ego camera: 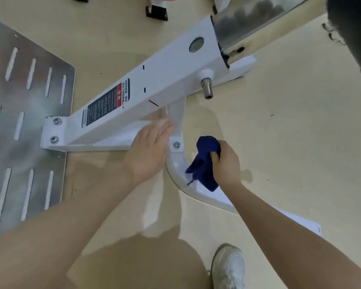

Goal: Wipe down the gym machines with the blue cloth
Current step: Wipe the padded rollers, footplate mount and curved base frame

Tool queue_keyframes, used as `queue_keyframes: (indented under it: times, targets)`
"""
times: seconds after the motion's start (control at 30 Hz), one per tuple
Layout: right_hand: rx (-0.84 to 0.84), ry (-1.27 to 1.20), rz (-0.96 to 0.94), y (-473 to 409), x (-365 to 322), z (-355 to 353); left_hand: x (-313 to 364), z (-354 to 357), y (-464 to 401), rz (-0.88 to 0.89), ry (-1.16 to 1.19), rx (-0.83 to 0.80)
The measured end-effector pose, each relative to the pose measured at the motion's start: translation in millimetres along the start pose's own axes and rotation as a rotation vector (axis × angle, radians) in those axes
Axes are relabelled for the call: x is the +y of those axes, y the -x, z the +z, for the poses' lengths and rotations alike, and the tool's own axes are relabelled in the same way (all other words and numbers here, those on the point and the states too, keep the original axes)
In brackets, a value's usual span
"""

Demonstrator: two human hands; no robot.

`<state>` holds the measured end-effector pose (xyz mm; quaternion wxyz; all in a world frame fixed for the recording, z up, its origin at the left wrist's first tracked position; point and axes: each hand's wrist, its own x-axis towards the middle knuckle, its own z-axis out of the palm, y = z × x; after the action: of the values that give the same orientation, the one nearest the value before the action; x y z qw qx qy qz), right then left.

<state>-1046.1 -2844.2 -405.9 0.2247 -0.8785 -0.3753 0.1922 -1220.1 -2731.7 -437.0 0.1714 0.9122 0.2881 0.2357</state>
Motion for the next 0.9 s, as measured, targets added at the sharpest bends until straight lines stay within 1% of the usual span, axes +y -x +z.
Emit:
queue_keyframes:
  times: [0.03,0.07,0.1,0.13,0.17,0.2,0.27,0.33,0.37,0.4,0.43,0.5,0.53,0.6,0.67,0.7,0.73,0.8,0.87,0.9]
  targets:
    - [0.024,0.026,-0.042,-12.9,5.8,13.2,-6.1,13.4,8.7,0.003,-0.023,-0.077]
    - [-0.010,0.089,-0.098,-24.2,13.2,28.4,-10.1,26.0,14.8,-0.024,-0.024,-0.166]
    - [-0.086,0.171,-0.177,-34.0,21.8,45.6,-10.6,36.5,20.1,-0.086,-0.007,-0.244]
    - [-0.194,0.161,-0.227,-38.8,28.0,64.8,-10.8,47.2,23.8,-0.164,0.000,-0.292]
    - [-0.286,0.206,-0.315,-40.6,40.1,87.4,-10.9,58.0,28.3,-0.245,0.030,-0.364]
    - [-0.341,0.205,-0.371,-38.4,48.2,104.1,-10.4,68.1,30.8,-0.339,0.079,-0.459]
    - [-0.374,0.170,-0.344,-37.8,60.8,121.3,-6.0,88.5,35.2,-0.458,0.162,-0.545]
    - [-0.424,0.094,-0.310,-45.3,65.9,123.8,0.8,107.5,41.3,-0.584,0.342,-0.573]
    - [-0.459,-0.004,-0.289,-52.0,67.2,121.8,5.1,117.2,44.5,-0.680,0.469,-0.554]
    - [-0.473,-0.074,-0.255,-63.3,66.4,120.5,9.4,129.0,47.8,-0.763,0.598,-0.498]
    - [-0.454,-0.108,-0.215,-74.4,62.4,119.8,15.4,138.7,50.8,-0.842,0.738,-0.436]
    - [-0.442,-0.111,-0.168,-80.9,60.4,124.2,27.2,152.6,54.7,-1.007,1.056,-0.297]
    - [-0.452,-0.096,-0.201,-73.5,65.5,125.2,31.6,157.6,56.6,-1.076,1.185,-0.224]
    - [-0.481,0.042,-0.281,-44.9,82.0,112.6,36.7,159.3,55.9,-1.169,1.301,-0.148]
    - [-0.497,0.342,-0.408,-20.8,100.8,96.0,39.5,161.6,55.4,-1.154,1.322,-0.141]
    - [-0.514,0.435,-0.433,-18.5,102.6,94.0,41.3,160.6,56.9,-1.133,1.329,-0.157]
    - [-0.521,0.456,-0.442,-23.4,98.8,96.5,43.5,159.0,56.4,-1.138,1.356,-0.148]
    - [-0.516,0.383,-0.436,-37.7,84.1,105.1,46.4,158.7,54.5,-1.192,1.429,-0.039]
    - [-0.470,0.350,-0.465,-40.9,85.8,112.1,47.1,158.5,61.0,-1.137,1.523,0.041]
    - [-0.440,0.356,-0.499,-34.5,94.3,110.5,46.4,159.7,65.4,-1.094,1.552,0.033]
